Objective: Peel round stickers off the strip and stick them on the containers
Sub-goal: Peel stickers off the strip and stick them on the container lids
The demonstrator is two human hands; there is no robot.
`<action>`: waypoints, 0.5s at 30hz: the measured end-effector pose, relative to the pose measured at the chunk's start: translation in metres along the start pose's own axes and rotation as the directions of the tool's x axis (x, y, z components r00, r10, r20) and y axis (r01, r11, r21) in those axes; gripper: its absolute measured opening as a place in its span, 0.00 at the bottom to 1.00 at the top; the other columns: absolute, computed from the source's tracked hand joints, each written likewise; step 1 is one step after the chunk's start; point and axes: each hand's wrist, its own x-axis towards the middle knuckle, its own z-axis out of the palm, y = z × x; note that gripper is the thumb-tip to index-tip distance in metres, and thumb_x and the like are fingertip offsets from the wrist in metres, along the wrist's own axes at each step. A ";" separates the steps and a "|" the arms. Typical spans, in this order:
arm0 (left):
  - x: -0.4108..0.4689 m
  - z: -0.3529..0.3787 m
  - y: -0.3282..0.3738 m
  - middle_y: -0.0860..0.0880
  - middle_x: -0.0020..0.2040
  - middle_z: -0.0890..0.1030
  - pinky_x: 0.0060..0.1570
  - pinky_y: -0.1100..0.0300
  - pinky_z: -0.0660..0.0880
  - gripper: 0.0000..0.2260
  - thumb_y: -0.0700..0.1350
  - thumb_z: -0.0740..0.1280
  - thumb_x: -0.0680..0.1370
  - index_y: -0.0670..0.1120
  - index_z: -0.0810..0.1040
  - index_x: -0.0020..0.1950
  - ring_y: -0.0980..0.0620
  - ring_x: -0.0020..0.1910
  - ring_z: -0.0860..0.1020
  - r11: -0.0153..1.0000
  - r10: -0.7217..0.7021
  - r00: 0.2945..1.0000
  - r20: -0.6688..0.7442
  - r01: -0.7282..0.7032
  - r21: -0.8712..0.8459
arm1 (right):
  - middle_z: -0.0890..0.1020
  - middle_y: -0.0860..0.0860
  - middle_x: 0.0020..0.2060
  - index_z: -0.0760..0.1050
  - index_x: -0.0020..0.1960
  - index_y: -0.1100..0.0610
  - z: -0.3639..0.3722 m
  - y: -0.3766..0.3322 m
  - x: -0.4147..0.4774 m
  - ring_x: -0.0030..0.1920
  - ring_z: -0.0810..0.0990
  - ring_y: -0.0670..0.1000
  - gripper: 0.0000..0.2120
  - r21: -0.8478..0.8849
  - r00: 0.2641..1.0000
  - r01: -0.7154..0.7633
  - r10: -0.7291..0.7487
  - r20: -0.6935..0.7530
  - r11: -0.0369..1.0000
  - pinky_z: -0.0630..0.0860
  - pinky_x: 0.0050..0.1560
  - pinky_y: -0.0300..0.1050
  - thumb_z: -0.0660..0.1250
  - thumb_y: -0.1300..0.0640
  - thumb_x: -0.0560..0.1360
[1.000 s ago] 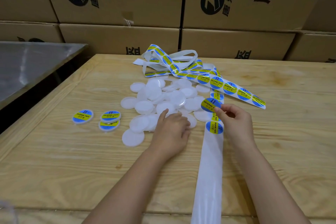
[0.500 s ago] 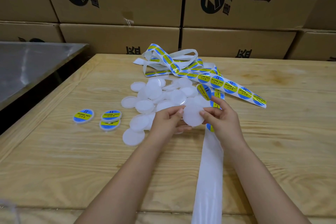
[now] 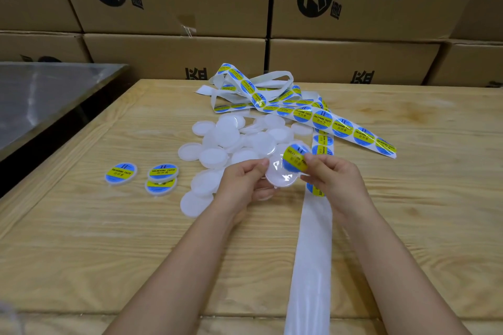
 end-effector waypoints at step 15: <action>-0.002 0.004 -0.003 0.44 0.40 0.84 0.34 0.61 0.79 0.06 0.44 0.65 0.78 0.41 0.79 0.46 0.48 0.39 0.84 0.999 -0.034 0.999 0.019 0.033 0.034 | 0.84 0.61 0.38 0.80 0.39 0.66 0.002 0.005 -0.001 0.39 0.82 0.54 0.07 -0.119 0.992 -0.122 0.121 -0.021 0.985 0.81 0.43 0.41 0.71 0.62 0.72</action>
